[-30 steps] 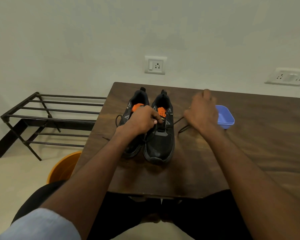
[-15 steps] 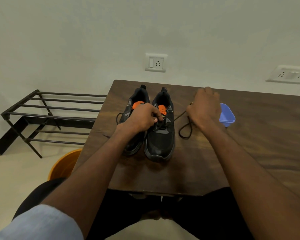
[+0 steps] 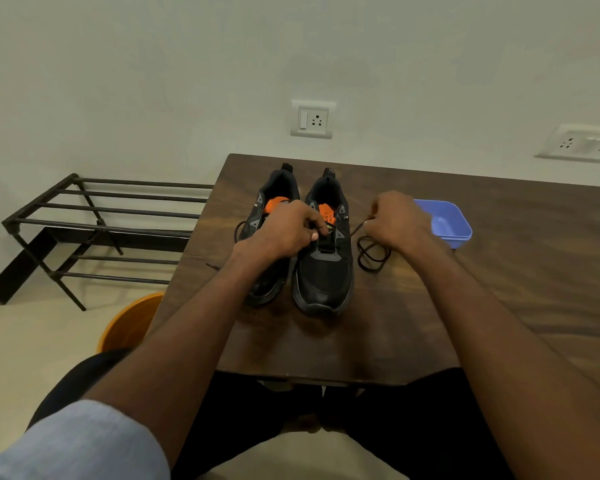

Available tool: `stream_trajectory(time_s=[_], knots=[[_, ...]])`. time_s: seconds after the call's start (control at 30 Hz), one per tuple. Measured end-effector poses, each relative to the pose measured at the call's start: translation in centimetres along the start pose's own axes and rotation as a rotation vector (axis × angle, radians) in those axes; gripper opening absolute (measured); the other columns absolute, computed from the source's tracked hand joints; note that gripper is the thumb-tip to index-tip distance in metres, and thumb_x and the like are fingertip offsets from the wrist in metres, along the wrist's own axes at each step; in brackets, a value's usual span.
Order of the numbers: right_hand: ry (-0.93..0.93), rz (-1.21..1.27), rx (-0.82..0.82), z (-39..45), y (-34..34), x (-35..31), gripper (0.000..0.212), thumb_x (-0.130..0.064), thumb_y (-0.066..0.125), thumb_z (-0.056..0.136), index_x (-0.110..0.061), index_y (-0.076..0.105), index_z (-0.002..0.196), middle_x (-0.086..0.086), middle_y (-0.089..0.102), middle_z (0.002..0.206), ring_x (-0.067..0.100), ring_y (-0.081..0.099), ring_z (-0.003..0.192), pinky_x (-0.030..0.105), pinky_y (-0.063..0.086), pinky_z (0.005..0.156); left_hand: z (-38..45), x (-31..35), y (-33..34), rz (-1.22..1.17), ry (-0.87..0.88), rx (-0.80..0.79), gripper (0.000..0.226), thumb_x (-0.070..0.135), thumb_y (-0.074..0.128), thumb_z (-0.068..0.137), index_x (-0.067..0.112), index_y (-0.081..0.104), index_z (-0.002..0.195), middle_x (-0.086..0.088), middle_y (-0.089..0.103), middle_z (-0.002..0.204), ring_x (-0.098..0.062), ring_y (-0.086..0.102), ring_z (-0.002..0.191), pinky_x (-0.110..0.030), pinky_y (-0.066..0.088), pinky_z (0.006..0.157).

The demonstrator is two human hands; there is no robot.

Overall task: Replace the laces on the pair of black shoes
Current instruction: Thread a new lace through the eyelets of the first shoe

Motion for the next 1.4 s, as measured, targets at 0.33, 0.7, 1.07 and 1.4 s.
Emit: stream_trajectory(time_s=[0.33,0.7,1.07,1.4], knots=[[-0.142,0.149,-0.253,0.3,3.8,-1.5,0.016,-0.023,0.068,0.098,-0.009,0.072,0.091,0.009,0.071,0.089,0.018,0.064,0.079,0.033,0.055,0.070,-0.1,0.1,0.1,-0.042,0.000,0.048,0.027,0.011,0.070,0.095,0.021,0.061,0.119,0.007,0.056,0.079,-0.007,0.056,0.072,-0.028,0.053,0.074],[-0.092,0.233,-0.301,0.4,4.1,-1.4,0.011,-0.020,0.071,0.095,-0.009,0.074,0.094,0.008,0.075,0.092,0.020,0.072,0.090,0.040,0.060,0.088,-0.5,0.0,0.3,-0.029,0.003,-0.010,0.043,0.006,0.064,0.096,0.023,0.055,0.135,0.003,0.060,0.080,-0.009,0.057,0.072,-0.028,0.051,0.074],[-0.104,0.120,-0.244,0.8,3.6,-0.6,0.015,-0.012,0.064,0.096,-0.017,0.077,0.090,0.005,0.075,0.091,0.019,0.071,0.088,0.045,0.062,0.086,-0.6,-0.2,-0.1,-0.069,-0.067,-0.022,0.036,0.004,0.066,0.093,0.020,0.049,0.121,-0.001,0.061,0.086,-0.014,0.059,0.077,-0.024,0.045,0.069],[-0.006,1.390,-0.454,-2.4,-0.6,-3.8,0.023,-0.002,0.070,0.092,-0.002,0.072,0.116,0.017,0.078,0.106,0.026,0.076,0.096,0.033,0.062,0.085,-2.0,1.9,-2.6,-0.747,-0.187,0.135,0.046,0.046,0.036,0.110,0.010,0.065,0.108,-0.006,0.076,0.084,-0.011,0.074,0.075,-0.029,0.059,0.071]])
Point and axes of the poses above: each hand's wrist, its own z-axis towards the middle knuckle, its own y-axis out of the palm, x = y × z, the point moved 6 cm from there along z, towards the middle knuckle
